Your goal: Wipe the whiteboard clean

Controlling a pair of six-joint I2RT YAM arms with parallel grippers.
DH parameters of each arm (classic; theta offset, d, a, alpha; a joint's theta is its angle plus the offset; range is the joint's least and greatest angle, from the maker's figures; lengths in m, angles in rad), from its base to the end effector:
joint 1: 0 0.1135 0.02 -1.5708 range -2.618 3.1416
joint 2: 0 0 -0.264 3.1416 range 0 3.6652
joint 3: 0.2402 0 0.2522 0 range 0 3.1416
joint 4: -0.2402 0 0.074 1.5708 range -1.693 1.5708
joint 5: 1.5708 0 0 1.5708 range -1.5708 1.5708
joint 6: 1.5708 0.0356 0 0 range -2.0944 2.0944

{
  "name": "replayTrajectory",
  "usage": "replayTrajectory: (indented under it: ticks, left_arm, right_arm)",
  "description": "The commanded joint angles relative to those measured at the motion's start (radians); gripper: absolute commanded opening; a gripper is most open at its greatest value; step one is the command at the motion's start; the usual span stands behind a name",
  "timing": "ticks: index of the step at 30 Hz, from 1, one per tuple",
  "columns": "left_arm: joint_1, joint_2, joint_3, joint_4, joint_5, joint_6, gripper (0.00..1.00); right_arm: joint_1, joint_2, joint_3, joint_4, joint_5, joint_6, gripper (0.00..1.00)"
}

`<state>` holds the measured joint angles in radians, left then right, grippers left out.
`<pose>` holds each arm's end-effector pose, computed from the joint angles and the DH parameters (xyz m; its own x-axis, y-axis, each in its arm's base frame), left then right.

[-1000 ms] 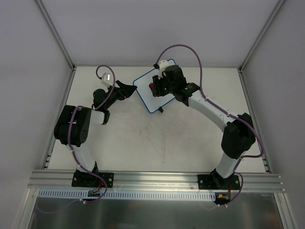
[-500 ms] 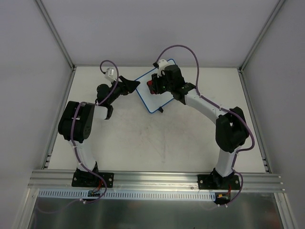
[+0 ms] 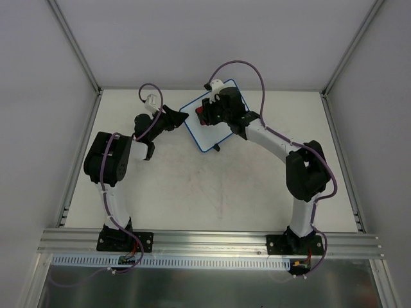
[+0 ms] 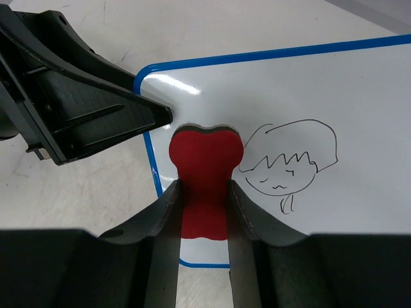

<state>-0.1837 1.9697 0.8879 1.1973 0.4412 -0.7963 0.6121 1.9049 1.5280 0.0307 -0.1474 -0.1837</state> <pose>0.3866 -0.0873 0.1809 -0.3369 -0.5948 -0.7299 0.4882 0.5525 -0.6756 0.3728 0.2681 0.2915 -0.1486 -0.3251 -0.9339 -0.7207 0.6823 -0.1228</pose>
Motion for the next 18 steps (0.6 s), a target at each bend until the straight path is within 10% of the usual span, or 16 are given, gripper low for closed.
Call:
replayTrajectory:
  ticks: [1,18]
  left_arm:
    - [-0.007,0.023,0.042,0.079,0.024,-0.004,0.47]
    - [-0.008,0.069,0.057,0.199,0.086,-0.083,0.30]
  right_arm:
    - [-0.005,0.025,0.049,0.067,-0.003,0.007,0.00]
    - [-0.018,0.128,0.130,0.089,0.025,0.038,0.00]
